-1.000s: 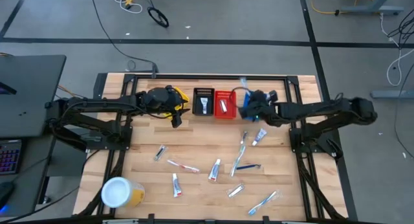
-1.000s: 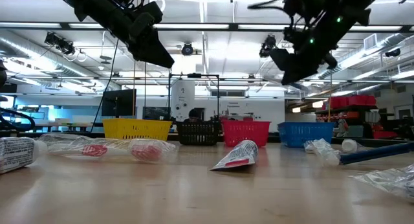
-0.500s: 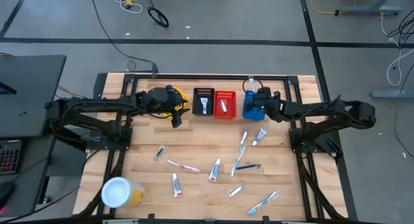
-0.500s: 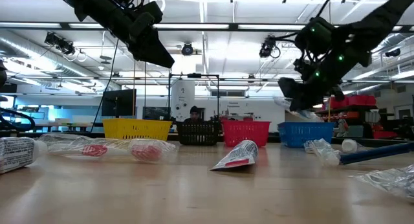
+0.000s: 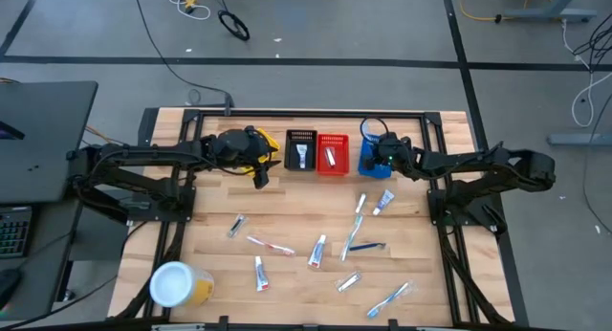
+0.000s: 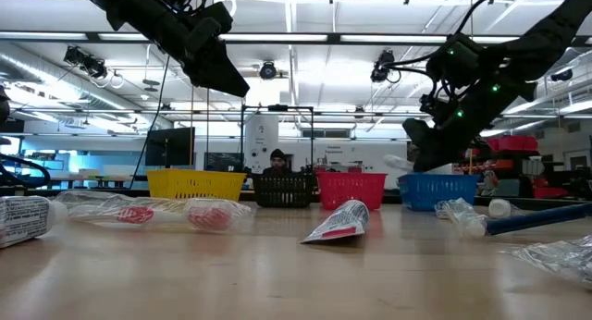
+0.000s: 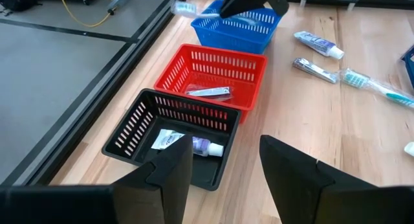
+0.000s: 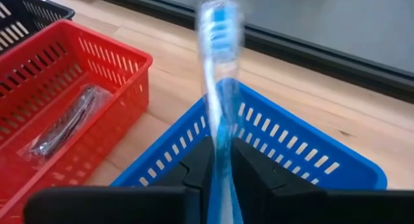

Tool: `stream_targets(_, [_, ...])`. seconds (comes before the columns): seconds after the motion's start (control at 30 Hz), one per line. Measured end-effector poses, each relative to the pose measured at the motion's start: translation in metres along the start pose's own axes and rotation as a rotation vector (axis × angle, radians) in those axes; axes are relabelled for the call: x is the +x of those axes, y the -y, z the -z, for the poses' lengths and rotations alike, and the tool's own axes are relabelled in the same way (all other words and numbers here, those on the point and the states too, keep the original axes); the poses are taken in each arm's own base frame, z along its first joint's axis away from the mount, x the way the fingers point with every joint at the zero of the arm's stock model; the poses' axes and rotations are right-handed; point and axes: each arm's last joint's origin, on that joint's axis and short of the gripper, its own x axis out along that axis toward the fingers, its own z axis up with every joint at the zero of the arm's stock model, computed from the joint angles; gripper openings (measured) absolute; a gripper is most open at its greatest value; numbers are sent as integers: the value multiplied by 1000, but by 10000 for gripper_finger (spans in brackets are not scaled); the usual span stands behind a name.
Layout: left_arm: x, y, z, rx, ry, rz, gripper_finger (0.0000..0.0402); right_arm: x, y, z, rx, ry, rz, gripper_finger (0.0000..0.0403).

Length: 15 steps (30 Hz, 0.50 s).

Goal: Pick & Place Travel size toiletries
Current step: Put the blue toothbrush into the blue basket, then put the blue shaver into the yellow basket

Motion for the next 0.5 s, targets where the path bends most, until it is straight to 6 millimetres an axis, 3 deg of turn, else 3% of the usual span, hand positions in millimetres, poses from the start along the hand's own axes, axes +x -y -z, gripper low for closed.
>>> stream_targets(0.33, [0,0,0,0,0,0,190,-1,0,-1,-21,0,-5,119])
stream_targets(0.5, [0,0,0,0,0,0,188,-8,-11,-13,-19,40,-80,122])
